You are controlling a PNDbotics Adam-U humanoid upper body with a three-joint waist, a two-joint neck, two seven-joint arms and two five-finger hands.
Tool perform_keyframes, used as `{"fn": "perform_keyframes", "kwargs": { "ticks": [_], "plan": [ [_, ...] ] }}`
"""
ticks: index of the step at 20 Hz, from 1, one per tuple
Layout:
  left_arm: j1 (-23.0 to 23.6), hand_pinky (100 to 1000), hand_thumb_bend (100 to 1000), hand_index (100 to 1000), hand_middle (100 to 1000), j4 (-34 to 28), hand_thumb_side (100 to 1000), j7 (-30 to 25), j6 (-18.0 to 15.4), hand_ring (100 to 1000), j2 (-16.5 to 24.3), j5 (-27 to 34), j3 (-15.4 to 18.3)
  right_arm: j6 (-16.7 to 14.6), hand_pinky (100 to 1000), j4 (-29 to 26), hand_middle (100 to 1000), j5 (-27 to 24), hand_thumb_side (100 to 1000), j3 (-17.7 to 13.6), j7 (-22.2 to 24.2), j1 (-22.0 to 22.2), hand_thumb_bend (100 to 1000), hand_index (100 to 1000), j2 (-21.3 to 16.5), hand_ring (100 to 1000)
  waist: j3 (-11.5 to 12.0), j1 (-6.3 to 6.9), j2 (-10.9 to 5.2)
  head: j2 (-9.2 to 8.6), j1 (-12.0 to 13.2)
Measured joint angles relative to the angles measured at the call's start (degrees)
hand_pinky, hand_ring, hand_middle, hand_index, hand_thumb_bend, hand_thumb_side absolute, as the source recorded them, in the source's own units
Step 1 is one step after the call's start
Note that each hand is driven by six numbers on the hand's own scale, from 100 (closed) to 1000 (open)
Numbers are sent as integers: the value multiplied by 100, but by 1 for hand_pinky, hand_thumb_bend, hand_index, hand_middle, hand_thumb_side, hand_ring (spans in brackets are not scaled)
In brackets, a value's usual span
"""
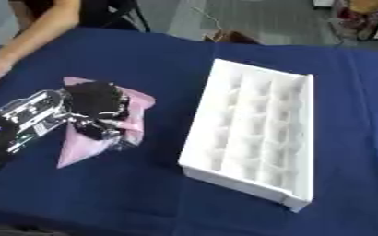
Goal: Pick up objects on the table and place them in the box.
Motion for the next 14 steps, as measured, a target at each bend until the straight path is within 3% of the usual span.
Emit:
{"fn": "perform_keyframes", "kwargs": {
  "ticks": [3,6,14],
  "plan": [
    [5,100,100,180,100,-119,275,-41,-81,100,42,141,-12,1,595,0,805,1,688,-1,-1,0,100,940,0,689,-4,11,0,0,0],
    [87,100,100,179,100,-463,277,-167,-312,100,353,526,7,3,594,0,805,13,691,-3,-3,1,100,940,-1,688,15,53,-15,0,-8],
    [247,100,100,177,100,-1805,309,-460,-501,100,1363,2543,565,33,591,0,804,55,697,-14,-26,52,100,940,-10,687,126,195,-147,0,-65]
  ]
}}
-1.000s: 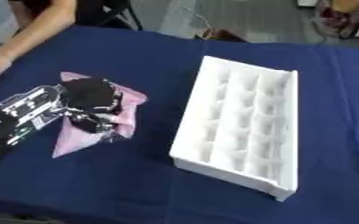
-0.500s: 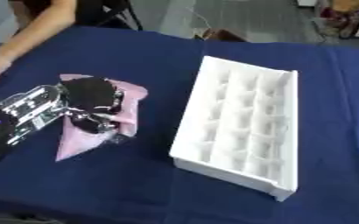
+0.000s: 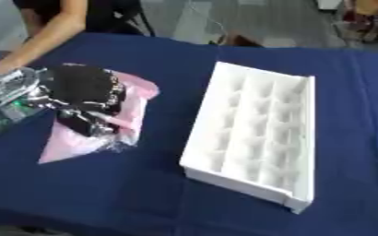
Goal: Pick up objects on the table and place them in the box.
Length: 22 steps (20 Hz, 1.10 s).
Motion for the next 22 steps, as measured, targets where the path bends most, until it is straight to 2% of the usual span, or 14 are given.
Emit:
{"fn": "perform_keyframes", "kwargs": {
  "ticks": [3,6,18,22],
  "plan": [
    [-39,100,100,177,100,-106,311,-106,-24,100,107,534,156,12,591,0,804,17,697,-26,-8,2,100,940,-2,687,11,23,-36,0,-21],
    [-49,100,100,177,100,-126,310,-190,-31,100,107,781,225,24,591,-1,804,32,697,-27,-19,3,100,940,-2,687,9,29,-39,0,-46],
    [-108,100,100,176,100,-126,318,-308,-35,100,107,1002,252,26,592,-1,804,36,696,-27,-21,3,100,940,-2,687,4,31,-38,0,-47],
    [-306,100,100,175,100,-127,338,-323,-59,100,104,1210,244,26,592,-1,804,36,694,-27,-19,3,100,940,-2,687,-10,29,-40,0,-47]
  ]
}}
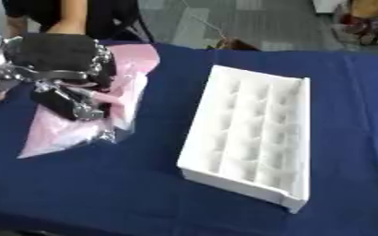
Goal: Pick up objects on the table and place them in the box.
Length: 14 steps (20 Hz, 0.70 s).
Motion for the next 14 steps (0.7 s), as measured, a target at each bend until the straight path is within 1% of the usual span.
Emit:
{"fn": "perform_keyframes", "kwargs": {
  "ticks": [2,5,10,14],
  "plan": [
    [-191,100,100,174,100,0,343,-38,-58,100,-7,191,-46,-1,592,0,804,0,694,1,1,0,100,940,0,687,-1,-4,-3,0,0],
    [-608,100,100,173,100,-1,367,-166,-160,100,-75,575,-168,-7,591,0,804,-2,697,5,9,0,100,940,0,686,-12,-12,-4,0,5],
    [-1624,100,100,172,100,-2,389,-661,-260,100,-422,1351,-542,-26,591,0,804,-15,698,46,60,-1,100,940,0,686,-60,-30,-4,0,64],
    [-2394,100,100,173,100,-4,394,-1166,-76,100,-796,1882,-854,-55,592,0,804,-48,697,91,100,-5,100,940,2,686,-118,-51,-4,0,135]
  ]
}}
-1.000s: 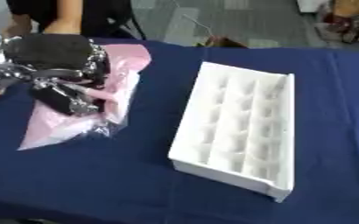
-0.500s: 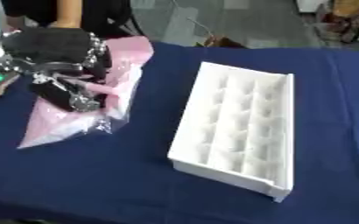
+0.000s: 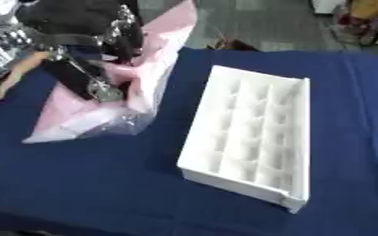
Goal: Pick up objects on the table and place them in the box.
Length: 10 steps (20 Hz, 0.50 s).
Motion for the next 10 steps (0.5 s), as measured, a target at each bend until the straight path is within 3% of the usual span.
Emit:
{"fn": "perform_keyframes", "kwargs": {
  "ticks": [4,10],
  "plan": [
    [-557,100,100,173,100,-7,397,-364,291,100,-372,183,-277,-28,591,0,804,-25,697,38,29,-39,100,939,4,686,-70,-39,21,0,86],
    [-868,100,100,174,100,-10,393,-608,504,100,-741,129,-587,-49,591,1,804,-53,697,79,54,-101,100,939,9,686,-134,-47,40,0,179]
  ]
}}
